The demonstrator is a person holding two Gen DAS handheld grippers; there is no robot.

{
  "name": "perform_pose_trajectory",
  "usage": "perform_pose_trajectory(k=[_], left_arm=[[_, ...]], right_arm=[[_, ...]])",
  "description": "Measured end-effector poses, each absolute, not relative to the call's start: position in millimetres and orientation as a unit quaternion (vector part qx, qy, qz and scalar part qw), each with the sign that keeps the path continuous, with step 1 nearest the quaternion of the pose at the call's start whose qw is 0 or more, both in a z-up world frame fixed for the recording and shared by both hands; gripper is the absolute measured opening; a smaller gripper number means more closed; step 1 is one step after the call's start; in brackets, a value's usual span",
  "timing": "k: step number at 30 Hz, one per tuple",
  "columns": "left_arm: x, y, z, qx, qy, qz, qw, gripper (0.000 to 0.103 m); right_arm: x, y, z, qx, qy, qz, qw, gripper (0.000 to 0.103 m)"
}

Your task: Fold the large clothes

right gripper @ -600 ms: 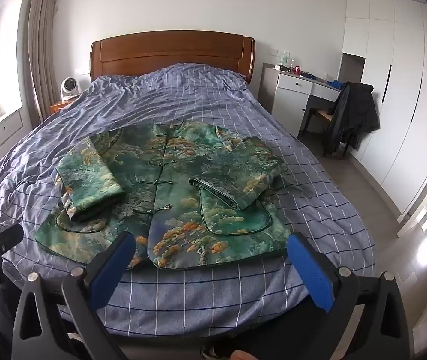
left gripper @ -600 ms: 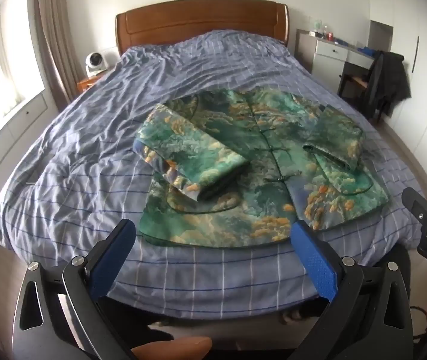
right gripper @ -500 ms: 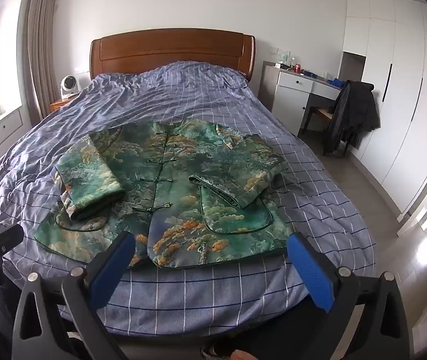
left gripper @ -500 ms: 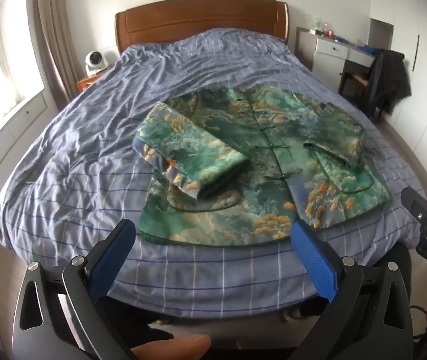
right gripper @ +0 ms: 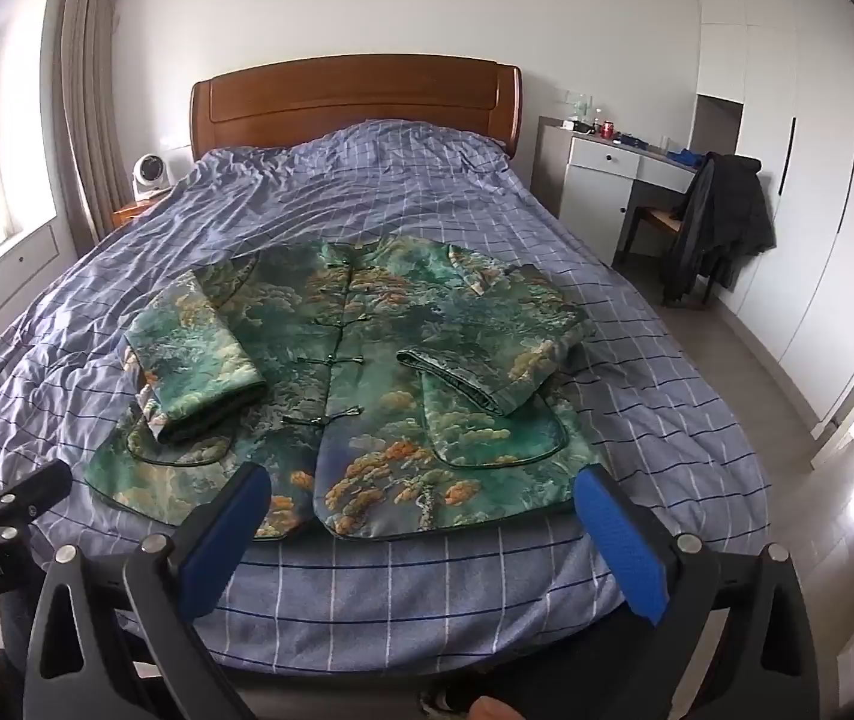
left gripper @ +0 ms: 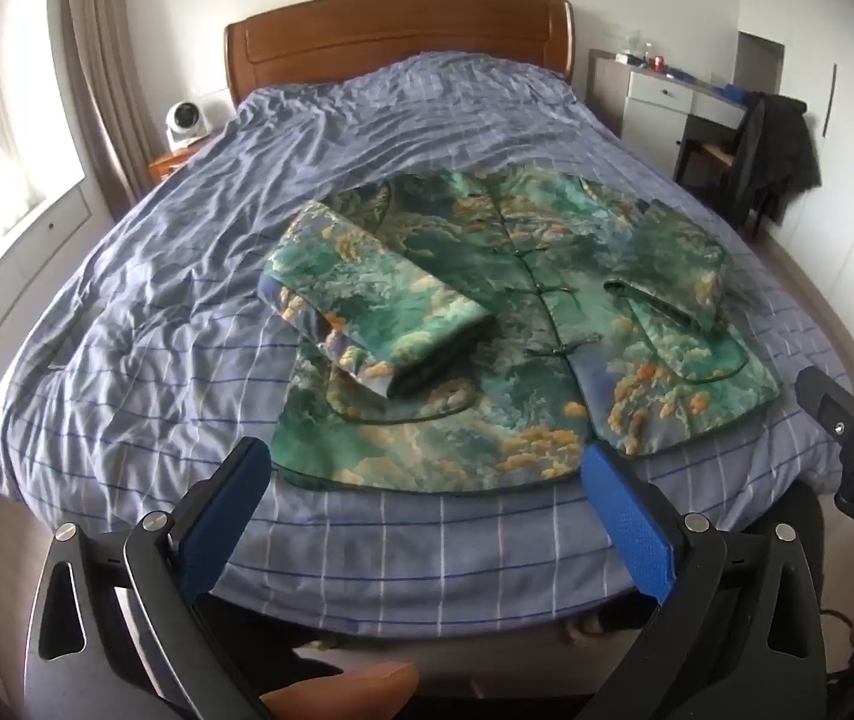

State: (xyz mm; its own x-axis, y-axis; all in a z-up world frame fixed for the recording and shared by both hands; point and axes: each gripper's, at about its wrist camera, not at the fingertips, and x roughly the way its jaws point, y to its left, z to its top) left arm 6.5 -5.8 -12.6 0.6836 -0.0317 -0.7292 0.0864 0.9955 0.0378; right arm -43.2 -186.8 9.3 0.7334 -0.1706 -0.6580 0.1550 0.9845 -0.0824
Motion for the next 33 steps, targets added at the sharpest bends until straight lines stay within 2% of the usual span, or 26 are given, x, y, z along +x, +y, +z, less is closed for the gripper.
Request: perform_pose_trajectory(k=[33], left_arm=[[4,-11,-12,0.028,0.394,-0.04,0.918,0.103]], right_arm=[[-42,-185,10,-0.016,0.352,-0.071,0.933,0.103]])
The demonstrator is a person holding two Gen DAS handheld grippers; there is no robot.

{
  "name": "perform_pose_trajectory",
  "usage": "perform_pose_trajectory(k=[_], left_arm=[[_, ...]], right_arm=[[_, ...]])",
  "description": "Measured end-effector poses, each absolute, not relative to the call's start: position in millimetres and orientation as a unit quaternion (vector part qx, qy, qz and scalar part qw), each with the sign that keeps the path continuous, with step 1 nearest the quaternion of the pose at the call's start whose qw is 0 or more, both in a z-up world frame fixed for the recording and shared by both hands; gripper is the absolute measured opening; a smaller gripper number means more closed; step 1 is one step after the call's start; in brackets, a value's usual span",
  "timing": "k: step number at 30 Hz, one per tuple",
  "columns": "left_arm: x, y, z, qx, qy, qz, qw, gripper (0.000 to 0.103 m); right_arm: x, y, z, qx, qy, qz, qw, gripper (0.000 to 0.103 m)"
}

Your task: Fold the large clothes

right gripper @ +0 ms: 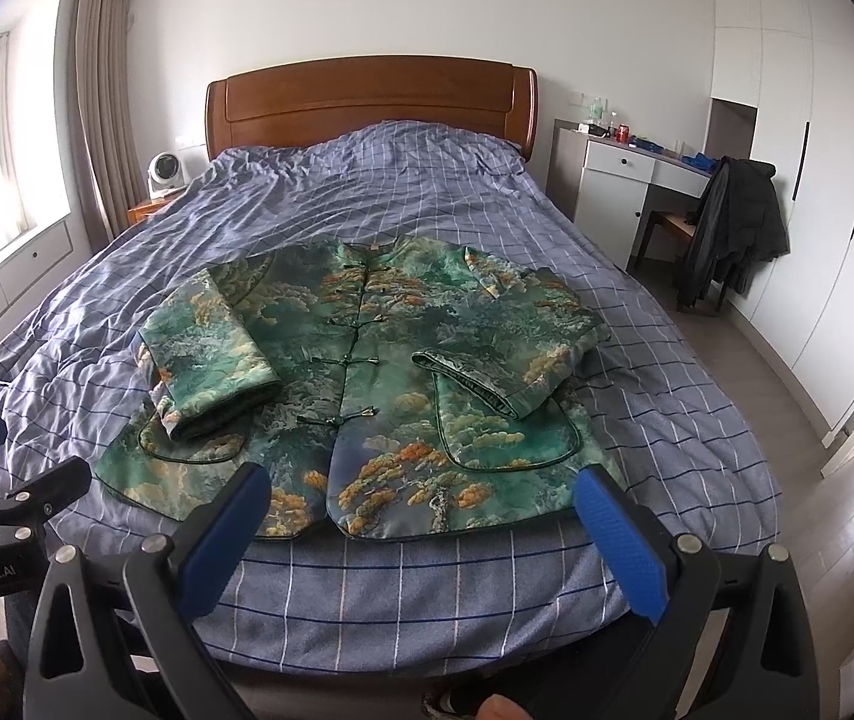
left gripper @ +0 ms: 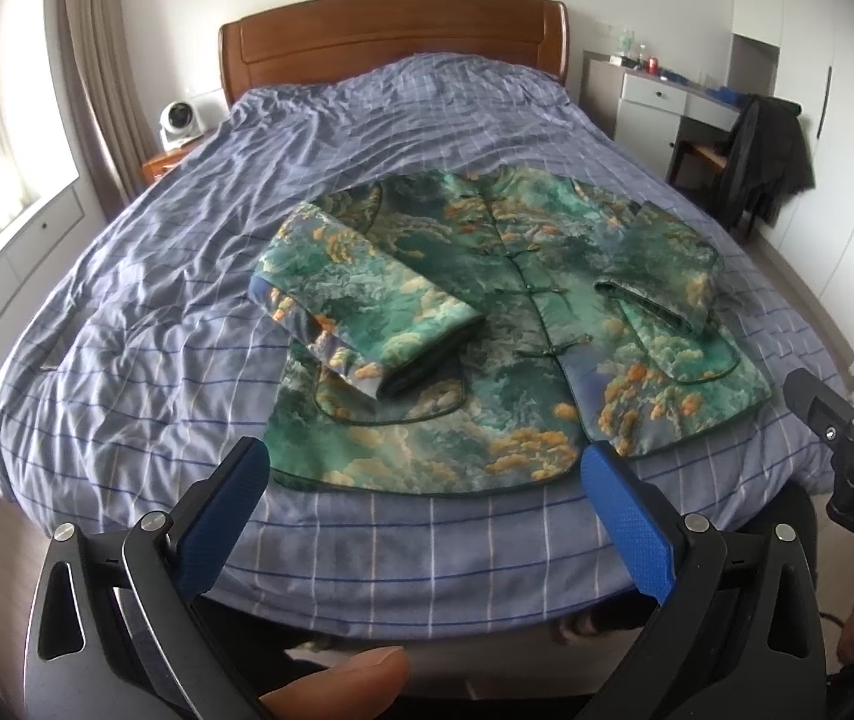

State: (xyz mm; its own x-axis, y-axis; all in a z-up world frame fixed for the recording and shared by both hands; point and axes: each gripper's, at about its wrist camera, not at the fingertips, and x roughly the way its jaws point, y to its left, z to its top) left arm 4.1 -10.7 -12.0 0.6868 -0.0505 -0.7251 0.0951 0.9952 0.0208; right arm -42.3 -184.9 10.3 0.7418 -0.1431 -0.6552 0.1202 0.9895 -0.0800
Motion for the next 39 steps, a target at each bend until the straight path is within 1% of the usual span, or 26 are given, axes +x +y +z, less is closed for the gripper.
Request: perform_pose_trajectory(k=[8,39], left_arm=[[4.5,-7.8,-10.5,0.031,0.397,-0.036,0.917,0.103],[2.9,-8.9,-8.3,0.04,0.397,-0.039,0.916,0.103]], right_arm=[[-44.7,-182.6,12.4,-0.012,0.33,-0.06,0.942,0.103],[-44.4,-183.0,11.8,-0.028,0.35,-0.068,0.934,0.103]])
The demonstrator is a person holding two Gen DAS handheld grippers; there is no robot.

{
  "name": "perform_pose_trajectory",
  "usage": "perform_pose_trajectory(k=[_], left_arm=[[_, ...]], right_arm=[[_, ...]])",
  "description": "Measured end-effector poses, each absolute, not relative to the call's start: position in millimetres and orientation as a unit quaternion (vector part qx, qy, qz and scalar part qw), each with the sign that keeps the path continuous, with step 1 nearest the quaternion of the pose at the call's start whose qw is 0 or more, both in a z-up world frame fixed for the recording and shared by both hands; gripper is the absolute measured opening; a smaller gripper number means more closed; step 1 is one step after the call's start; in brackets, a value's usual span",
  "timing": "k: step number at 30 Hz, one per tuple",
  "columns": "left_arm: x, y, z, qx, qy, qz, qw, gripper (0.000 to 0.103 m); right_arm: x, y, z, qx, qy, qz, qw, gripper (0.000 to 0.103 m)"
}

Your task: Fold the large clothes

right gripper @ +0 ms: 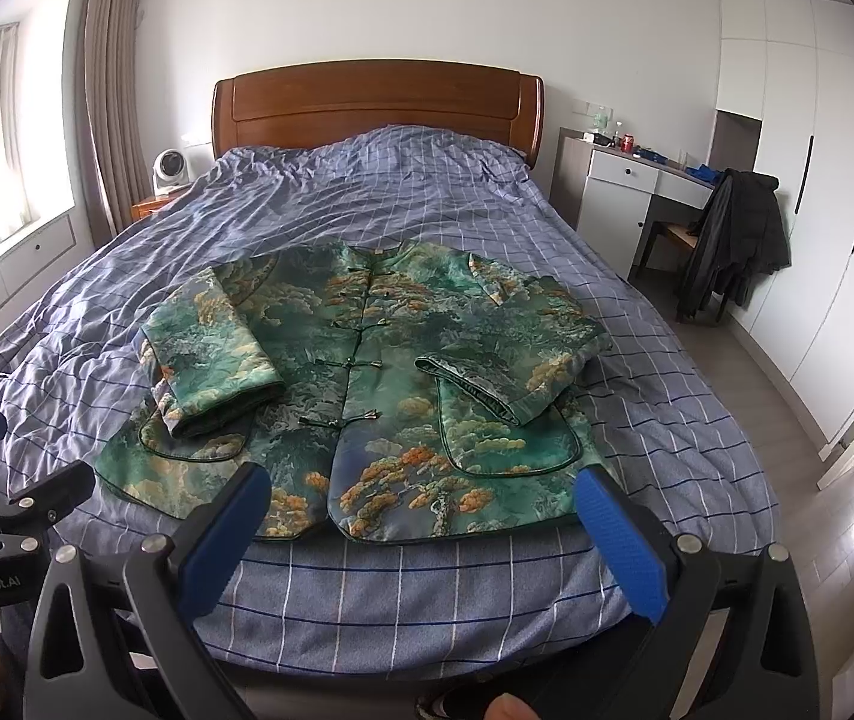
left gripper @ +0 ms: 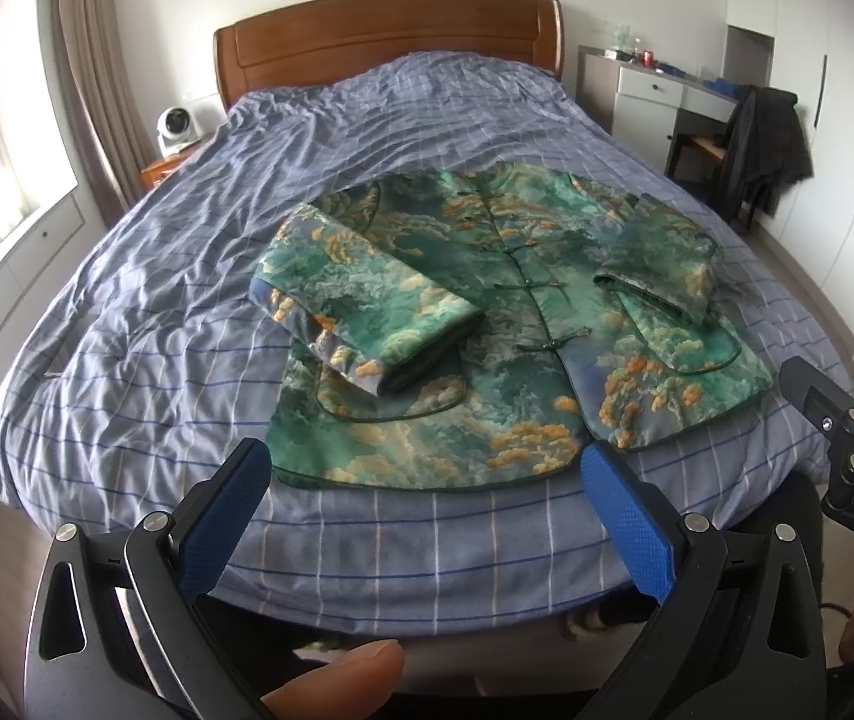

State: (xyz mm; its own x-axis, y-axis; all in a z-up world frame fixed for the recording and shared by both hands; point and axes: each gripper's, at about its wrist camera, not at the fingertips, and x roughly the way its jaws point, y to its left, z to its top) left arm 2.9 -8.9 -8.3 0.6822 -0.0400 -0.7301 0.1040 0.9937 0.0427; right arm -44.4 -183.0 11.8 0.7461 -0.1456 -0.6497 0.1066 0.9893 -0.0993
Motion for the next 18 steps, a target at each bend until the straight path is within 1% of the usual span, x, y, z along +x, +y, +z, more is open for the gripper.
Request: perform_pose_trajectory(k=[18], left_arm=[[1.9,-9.6,-7.9,0.04,0.397,-0.039,0.916,0.103]], right_arm=[[-44.4,-180.6,12.7,-0.02,0.339,-0.058,0.939,0.103]])
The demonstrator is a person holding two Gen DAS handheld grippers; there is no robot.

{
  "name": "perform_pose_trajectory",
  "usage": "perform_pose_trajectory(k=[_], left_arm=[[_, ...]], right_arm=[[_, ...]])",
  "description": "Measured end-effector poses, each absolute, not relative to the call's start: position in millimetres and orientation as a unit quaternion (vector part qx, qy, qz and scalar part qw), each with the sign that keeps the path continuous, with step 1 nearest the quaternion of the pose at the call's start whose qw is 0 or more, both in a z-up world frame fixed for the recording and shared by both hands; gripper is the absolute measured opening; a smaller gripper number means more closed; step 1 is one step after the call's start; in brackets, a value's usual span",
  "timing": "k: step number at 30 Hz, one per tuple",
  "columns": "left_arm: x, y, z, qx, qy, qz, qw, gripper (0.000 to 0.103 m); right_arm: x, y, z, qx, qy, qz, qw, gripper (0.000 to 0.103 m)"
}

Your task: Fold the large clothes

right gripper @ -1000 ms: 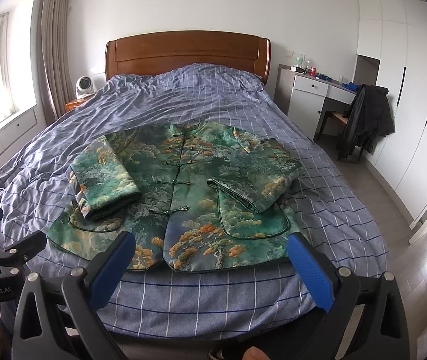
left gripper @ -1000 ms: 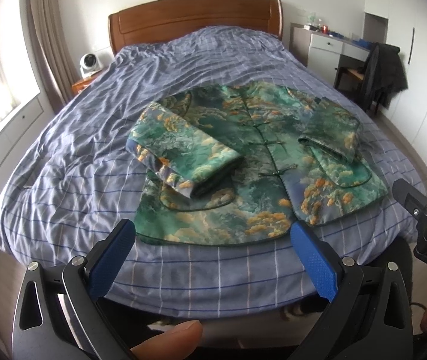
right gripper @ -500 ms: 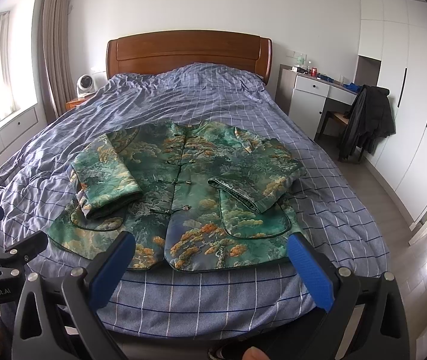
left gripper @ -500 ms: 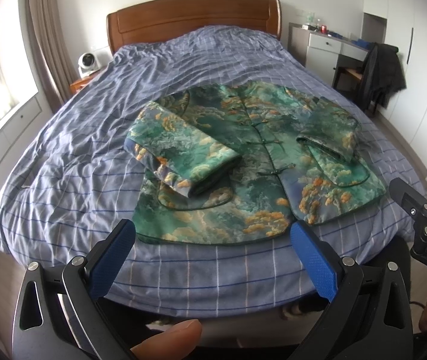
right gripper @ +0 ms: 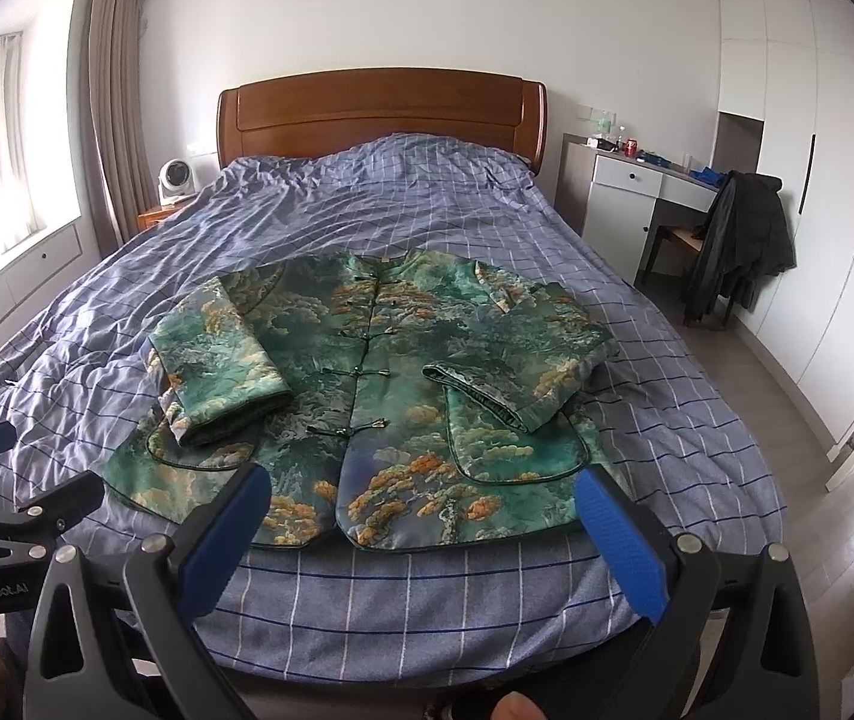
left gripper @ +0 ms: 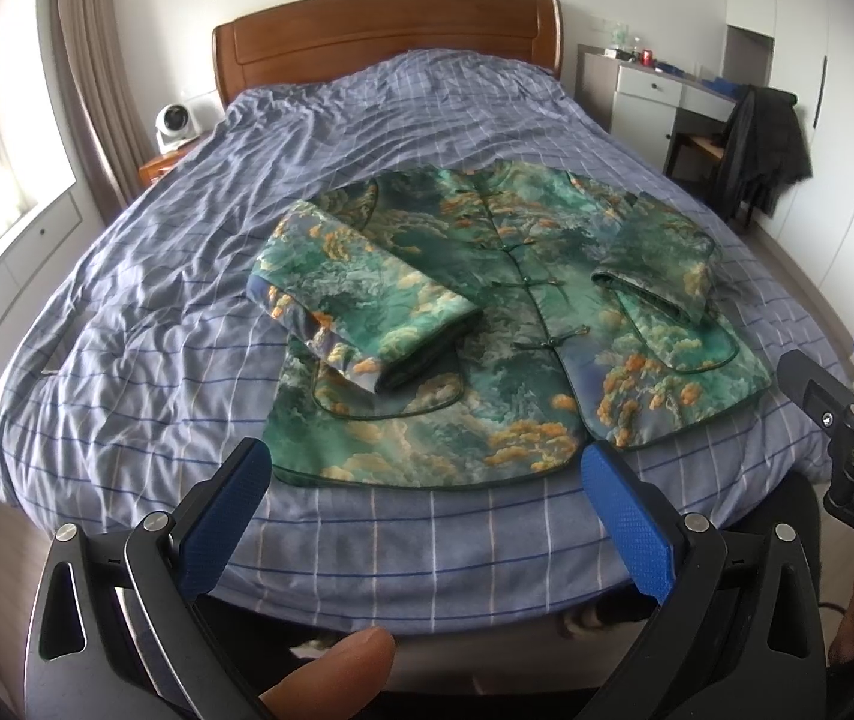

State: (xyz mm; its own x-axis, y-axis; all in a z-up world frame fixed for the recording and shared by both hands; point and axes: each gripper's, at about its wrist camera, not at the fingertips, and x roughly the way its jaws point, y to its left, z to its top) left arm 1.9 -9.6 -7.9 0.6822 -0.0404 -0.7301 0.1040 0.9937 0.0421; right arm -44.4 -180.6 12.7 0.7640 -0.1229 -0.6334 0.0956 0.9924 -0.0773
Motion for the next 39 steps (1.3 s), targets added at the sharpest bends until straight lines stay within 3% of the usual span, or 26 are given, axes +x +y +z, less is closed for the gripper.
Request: perform_pose_trajectory(k=[16,31,39], left_arm=[[4,-11,-14,0.034,0.406,-0.04,0.913,0.103],[7,-8,-10,0.024,0.398,-0.045,0.916,0.103],[9,4,-3,0.011,0.398,-0.038,0.917,0.103]], right_arm=[[-35,-187,-4,-0.027,0.399,-0.057,0.915,0.103],[-35,-184,6,-0.025,0.374,-0.021,0.927,0.103],[11,-230,-6,-0.071,0.353,0.038,0.932,0.103]])
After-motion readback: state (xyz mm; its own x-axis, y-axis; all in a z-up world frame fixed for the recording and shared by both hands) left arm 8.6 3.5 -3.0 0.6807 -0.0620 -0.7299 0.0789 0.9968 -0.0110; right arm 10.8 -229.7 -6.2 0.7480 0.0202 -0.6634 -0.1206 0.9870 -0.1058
